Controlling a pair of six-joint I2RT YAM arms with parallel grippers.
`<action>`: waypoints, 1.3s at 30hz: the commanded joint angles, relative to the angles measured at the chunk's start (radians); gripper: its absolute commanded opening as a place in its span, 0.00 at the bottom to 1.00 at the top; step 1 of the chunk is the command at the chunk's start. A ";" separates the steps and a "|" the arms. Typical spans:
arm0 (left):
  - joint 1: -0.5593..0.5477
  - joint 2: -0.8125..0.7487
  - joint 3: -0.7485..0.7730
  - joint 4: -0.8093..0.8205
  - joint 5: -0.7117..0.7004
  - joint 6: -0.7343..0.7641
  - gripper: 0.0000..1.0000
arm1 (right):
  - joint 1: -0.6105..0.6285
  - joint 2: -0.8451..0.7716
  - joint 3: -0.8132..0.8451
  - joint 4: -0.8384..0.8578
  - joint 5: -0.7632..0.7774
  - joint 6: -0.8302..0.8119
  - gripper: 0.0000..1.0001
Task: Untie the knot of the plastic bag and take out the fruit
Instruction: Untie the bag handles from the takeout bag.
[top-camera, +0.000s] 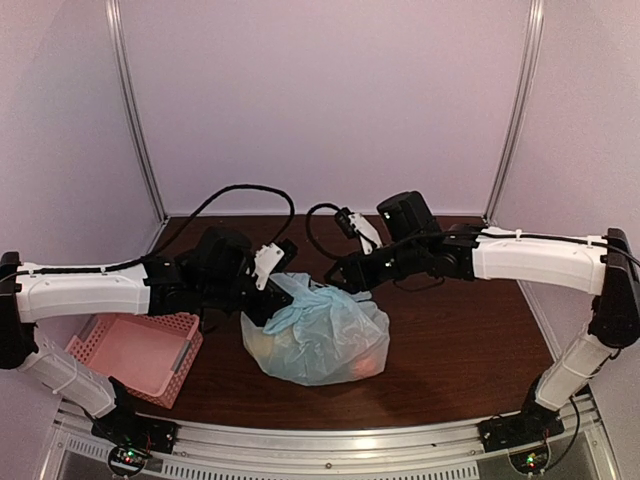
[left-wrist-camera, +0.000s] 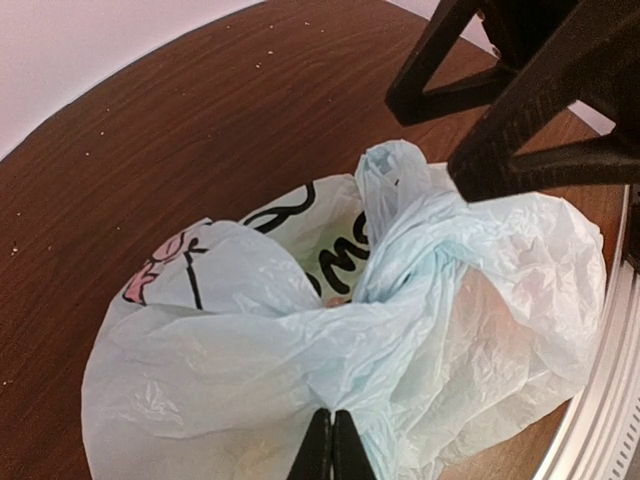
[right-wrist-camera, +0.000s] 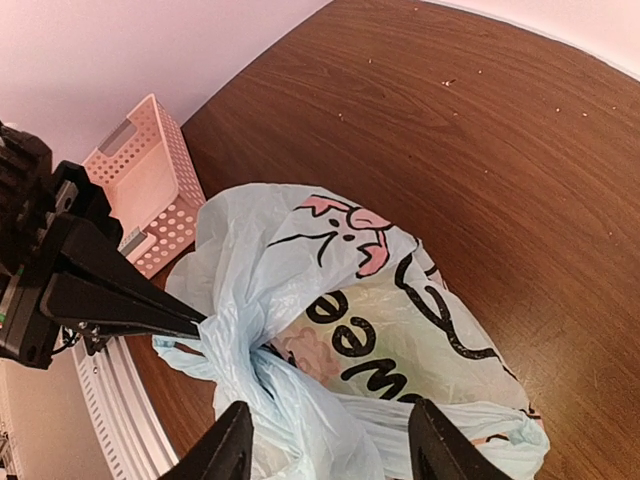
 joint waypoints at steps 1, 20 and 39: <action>0.008 -0.018 -0.011 0.044 0.015 -0.002 0.00 | -0.003 0.063 0.050 -0.033 -0.064 -0.025 0.54; 0.008 -0.015 -0.014 0.052 0.020 -0.003 0.00 | -0.003 0.123 0.052 -0.004 -0.127 -0.013 0.35; 0.008 -0.012 -0.016 0.046 -0.001 -0.018 0.00 | -0.003 0.076 0.008 0.025 -0.098 0.013 0.00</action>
